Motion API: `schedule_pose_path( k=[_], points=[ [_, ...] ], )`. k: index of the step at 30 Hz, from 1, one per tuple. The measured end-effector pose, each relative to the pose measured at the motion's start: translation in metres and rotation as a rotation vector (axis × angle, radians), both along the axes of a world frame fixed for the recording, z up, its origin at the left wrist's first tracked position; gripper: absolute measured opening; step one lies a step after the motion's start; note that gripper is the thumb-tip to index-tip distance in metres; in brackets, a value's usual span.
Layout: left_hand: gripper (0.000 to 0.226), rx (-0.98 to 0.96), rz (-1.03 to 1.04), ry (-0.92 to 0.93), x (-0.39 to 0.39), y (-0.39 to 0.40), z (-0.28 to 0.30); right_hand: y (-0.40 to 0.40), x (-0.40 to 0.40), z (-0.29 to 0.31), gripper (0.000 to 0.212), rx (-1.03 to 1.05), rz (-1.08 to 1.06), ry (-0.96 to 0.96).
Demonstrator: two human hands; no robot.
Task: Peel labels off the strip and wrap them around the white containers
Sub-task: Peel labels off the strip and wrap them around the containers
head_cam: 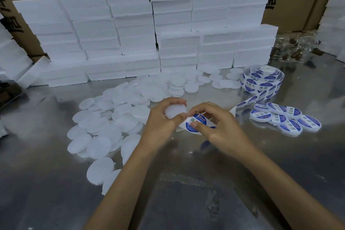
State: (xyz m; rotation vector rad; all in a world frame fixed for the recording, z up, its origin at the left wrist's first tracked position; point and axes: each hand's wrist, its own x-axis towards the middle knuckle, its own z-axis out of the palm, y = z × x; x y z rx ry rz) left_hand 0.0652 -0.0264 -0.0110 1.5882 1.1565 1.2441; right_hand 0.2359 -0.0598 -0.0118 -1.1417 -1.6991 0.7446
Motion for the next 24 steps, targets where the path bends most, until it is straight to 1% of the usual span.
schedule_pose_path(
  k=[3,6,8,10,13,17,18,20,22,24],
  points=[
    [0.028,0.023,0.013,0.056,0.001,0.0,-0.002,0.0,-0.001,0.0,0.018,0.055,-0.01,-0.056],
    [0.03,0.066,0.067,0.17,0.002,0.002,-0.005,0.001,-0.002,0.0,0.019,0.119,-0.054,-0.102],
    [0.034,0.085,0.109,0.226,0.003,0.003,-0.009,0.002,-0.001,0.002,0.023,0.159,-0.08,-0.115],
    [0.043,0.097,0.123,0.228,0.003,0.005,-0.013,0.002,-0.001,0.004,0.022,0.191,-0.091,-0.103],
    [0.053,0.094,0.119,0.275,0.004,0.007,-0.018,0.003,0.001,0.005,0.017,0.21,-0.092,-0.024],
    [0.048,0.067,0.131,0.373,0.006,0.006,-0.019,0.004,0.002,0.008,0.018,0.161,-0.116,0.19],
    [0.045,0.068,0.125,0.366,0.005,0.004,-0.019,0.005,0.003,0.01,0.019,0.144,-0.137,0.239],
    [0.038,0.072,0.104,0.247,0.002,0.002,-0.015,0.006,0.005,0.014,0.023,0.095,-0.158,0.339],
    [0.032,0.047,0.112,0.061,-0.001,0.0,-0.004,0.008,0.007,0.017,0.027,0.041,-0.162,0.423],
    [0.03,-0.047,0.118,-0.162,-0.004,0.001,0.008,0.009,0.007,0.021,0.028,0.006,-0.157,0.479]
  ],
)
